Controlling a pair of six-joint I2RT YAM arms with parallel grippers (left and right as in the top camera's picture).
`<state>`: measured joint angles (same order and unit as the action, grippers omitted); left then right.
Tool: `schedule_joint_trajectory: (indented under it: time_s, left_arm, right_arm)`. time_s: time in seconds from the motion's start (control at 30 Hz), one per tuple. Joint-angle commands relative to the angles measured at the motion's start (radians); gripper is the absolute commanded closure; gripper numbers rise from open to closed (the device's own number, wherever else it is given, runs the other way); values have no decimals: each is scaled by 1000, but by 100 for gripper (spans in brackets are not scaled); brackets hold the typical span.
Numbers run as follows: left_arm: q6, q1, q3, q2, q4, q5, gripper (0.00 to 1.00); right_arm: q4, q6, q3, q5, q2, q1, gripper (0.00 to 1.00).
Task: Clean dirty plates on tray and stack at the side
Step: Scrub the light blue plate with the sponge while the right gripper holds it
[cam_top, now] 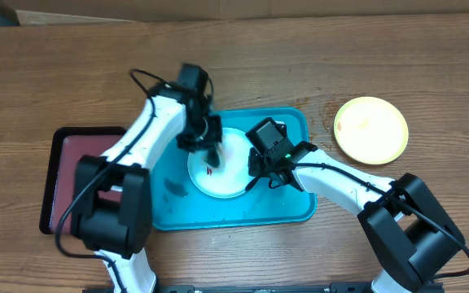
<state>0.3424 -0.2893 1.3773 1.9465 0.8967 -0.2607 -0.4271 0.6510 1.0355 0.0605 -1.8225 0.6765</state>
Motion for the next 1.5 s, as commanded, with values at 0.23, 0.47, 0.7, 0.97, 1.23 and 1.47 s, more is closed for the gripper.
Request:
schedule_joint_trajectory:
  time_s: [0.23,0.47,0.7,0.97,1.23,1.47]
  left_arm:
    - [14,-76,-77,61,-91,-49,86]
    - [17,-64,-79,61,-66,18,26]
    - [17,-38,-3,42,31,17,34]
    - [17,-51,153,33,182,58,40]
    - [31,-82,88,35,172,72,49]
    - [63,-120,-27,35,62,80,46]
  right_arm:
    - [-1,4,-2,29,-4,-5,94]
    - [-1,4,-2,29,-4,-5,94]
    - [-1,4,-2,29,-4,-5,94]
    - [0,4,-2,29,-4,-5,94]
    - [0,4,-2,29,-4,-5,94]
    - [-1,4,-2,29,-4,-5,94]
